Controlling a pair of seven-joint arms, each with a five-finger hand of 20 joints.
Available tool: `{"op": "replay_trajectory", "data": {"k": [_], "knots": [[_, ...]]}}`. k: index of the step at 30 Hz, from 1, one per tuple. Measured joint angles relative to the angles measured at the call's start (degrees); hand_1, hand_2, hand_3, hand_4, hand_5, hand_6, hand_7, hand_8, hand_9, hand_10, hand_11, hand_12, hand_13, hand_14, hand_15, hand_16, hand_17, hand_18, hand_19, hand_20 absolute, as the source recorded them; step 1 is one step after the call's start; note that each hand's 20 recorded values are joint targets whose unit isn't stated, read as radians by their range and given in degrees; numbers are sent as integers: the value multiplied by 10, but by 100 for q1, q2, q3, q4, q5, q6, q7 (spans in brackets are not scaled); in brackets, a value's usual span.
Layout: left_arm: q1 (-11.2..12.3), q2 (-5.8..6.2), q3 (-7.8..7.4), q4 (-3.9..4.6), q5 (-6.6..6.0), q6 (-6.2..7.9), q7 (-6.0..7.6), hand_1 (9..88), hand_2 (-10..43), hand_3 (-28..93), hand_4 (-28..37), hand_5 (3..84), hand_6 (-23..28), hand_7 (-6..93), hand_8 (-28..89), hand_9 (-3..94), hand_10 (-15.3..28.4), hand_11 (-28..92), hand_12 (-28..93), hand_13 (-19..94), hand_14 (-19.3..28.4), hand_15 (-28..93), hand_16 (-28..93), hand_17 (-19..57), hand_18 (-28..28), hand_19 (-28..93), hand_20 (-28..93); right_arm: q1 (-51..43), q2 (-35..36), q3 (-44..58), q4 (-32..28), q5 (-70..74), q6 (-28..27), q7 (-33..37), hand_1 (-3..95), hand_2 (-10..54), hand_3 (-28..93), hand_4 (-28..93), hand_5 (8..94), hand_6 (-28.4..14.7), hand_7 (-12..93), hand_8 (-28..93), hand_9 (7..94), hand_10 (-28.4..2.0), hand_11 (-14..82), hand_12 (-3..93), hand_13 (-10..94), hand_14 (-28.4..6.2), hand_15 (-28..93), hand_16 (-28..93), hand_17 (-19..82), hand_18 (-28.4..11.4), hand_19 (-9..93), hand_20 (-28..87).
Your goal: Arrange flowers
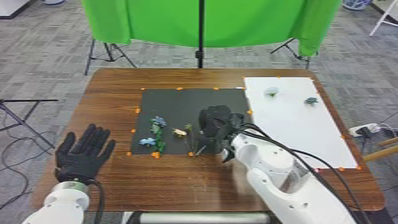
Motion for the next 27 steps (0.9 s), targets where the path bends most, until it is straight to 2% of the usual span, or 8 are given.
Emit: {"op": "replay_trajectory", "data": {"k": [2, 6, 13, 16, 19, 22, 25, 27], "knots": [[-2, 0, 10, 0, -6, 0, -1, 253, 182, 756, -283, 485, 93, 163, -109, 420, 145, 264, 101, 338, 129, 315, -65, -55, 135, 398, 143, -3, -44, 11, -9, -15, -169, 39, 605, -95, 684, -283, 651, 13, 149, -118, 685, -112, 126, 187, 674, -75, 322, 421, 307, -198, 795, 441], [-2, 0, 11, 0, -16, 0, -2, 254, 184, 755, -283, 485, 92, 165, -109, 421, 145, 264, 101, 340, 129, 317, -66, -55, 135, 398, 143, -30, -85, 62, -55, -12, -467, 155, 573, -95, 706, -283, 620, 5, 136, -120, 648, -114, 116, 158, 660, -83, 333, 400, 300, -203, 798, 438], [23, 0, 5, -3, -24, -1, 3, 254, 184, 754, -283, 485, 92, 163, -110, 421, 145, 265, 101, 339, 129, 318, -67, -55, 134, 397, 143, -205, -122, 448, -223, 161, -454, 415, 458, -95, 784, -283, 580, -12, 118, -112, 592, -133, 95, 149, 597, -117, 424, 228, 287, -209, 798, 422], [27, 0, 0, -4, -23, -8, 4, 254, 184, 753, -283, 484, 91, 164, -110, 421, 145, 264, 101, 340, 129, 318, -67, -55, 134, 397, 143, -292, -116, 779, -307, 328, -146, 783, 428, -95, 795, -283, 549, -21, 110, -109, 533, -140, 82, 144, 505, -133, 351, 193, 249, -205, 732, 382], [35, 0, -12, -6, -20, -13, 8, 254, 184, 753, -283, 484, 90, 165, -110, 421, 145, 264, 101, 340, 128, 318, -67, -55, 134, 397, 143, -299, -47, 1154, -252, 347, 557, 1200, 428, -95, 814, -283, 507, -25, 111, -106, 465, -141, 65, 141, 400, -150, 253, 179, 185, -196, 632, 318], [55, 0, -31, -15, -14, -17, 15, 254, 183, 754, -283, 483, 87, 168, -111, 421, 145, 264, 101, 340, 128, 317, -67, -55, 134, 397, 143, -205, 107, 1614, 33, 296, 1235, 1464, 454, -95, 827, -282, 480, -16, 122, -113, 421, -133, 48, 137, 337, -155, 168, 202, 138, -184, 549, 255], [110, 0, -62, -48, -15, -18, 36, 255, 182, 752, -283, 484, 88, 167, -111, 420, 145, 263, 101, 340, 128, 318, -67, -55, 134, 396, 143, 51, 320, 2037, 577, 266, 1362, 1554, 492, -95, 821, -282, 444, -10, 118, -111, 387, -127, 38, 132, 305, -157, 103, 218, 119, -182, 513, 227], [159, 0, -79, -74, -18, -18, 57, 256, 181, 752, -283, 484, 88, 167, -111, 420, 144, 262, 101, 340, 128, 319, -67, -55, 134, 397, 143, 306, 478, 2215, 1008, 268, 1163, 1653, 521, -95, 819, -282, 424, -8, 109, -109, 372, -121, 33, 126, 303, -158, 80, 232, 120, -180, 500, 214]]}}
